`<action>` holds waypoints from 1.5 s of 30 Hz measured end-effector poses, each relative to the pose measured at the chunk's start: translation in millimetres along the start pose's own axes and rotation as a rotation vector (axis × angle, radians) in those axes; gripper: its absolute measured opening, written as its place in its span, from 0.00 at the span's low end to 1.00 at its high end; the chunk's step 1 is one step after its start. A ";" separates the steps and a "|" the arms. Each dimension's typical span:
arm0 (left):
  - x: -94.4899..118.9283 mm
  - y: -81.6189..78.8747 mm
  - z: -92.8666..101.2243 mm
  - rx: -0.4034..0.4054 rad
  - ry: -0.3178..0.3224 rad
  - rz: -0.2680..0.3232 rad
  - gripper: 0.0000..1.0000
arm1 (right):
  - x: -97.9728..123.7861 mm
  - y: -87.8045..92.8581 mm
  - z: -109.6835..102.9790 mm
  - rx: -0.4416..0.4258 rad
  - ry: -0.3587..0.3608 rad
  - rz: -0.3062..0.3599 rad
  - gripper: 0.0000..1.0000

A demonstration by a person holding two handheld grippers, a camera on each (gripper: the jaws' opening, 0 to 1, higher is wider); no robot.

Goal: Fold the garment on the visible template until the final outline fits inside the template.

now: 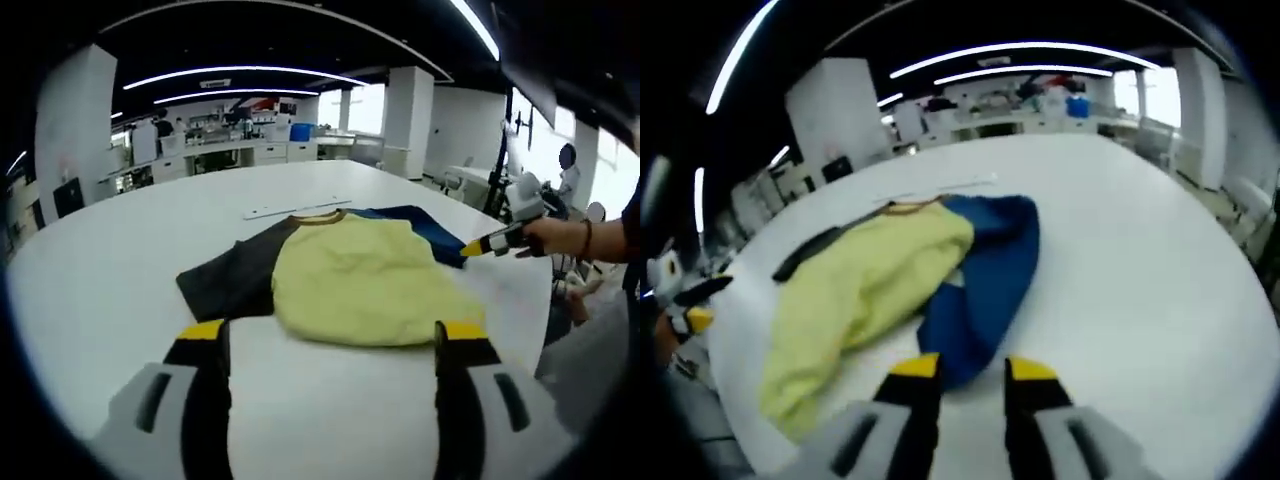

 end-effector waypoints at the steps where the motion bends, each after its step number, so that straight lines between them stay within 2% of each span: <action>1: 0.6 0.1 1.2 0.000 0.001 0.001 0.81 | 0.0 0.5 0.3 -0.004 0.002 0.000 0.13; 7: 5.9 5.2 -0.6 -0.037 -0.006 -0.029 0.82 | -0.4 5.1 1.8 -0.054 0.021 -0.005 0.01; 16: 7.4 5.9 -0.7 -0.019 -0.007 -0.027 0.83 | 6.1 -4.6 6.3 -0.062 0.018 0.009 0.00; 22: 8.5 7.0 -5.7 -0.006 -0.020 -0.027 0.85 | 15.7 -31.6 8.4 0.006 -0.012 0.034 0.00; 28: 9.0 8.4 -6.3 -0.003 -0.020 -0.033 0.85 | 20.4 -48.1 23.1 0.019 -0.005 0.045 0.00; 35: 9.5 9.0 -5.0 -0.003 -0.019 -0.041 0.86 | 15.0 -65.6 58.7 0.036 0.032 0.048 0.00; 43: 9.1 8.0 -1.7 -0.006 -0.017 -0.044 0.87 | 14.7 -77.9 75.8 0.068 0.075 0.040 0.00; 45: 9.0 9.0 -3.3 -0.010 -0.016 -0.050 0.87 | 6.3 -79.5 92.5 0.085 0.093 0.028 0.00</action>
Point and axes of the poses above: the point that each gripper's makers call its tool centre point, and the gripper's own axes: x roughly backward along the fingers, z roughly to its right, y roughly out of its underside, the point moved 1 cm from there along x, roughly backward along the fingers, and after that the axes turned 15 degrees about z, right-handed, at the moved point
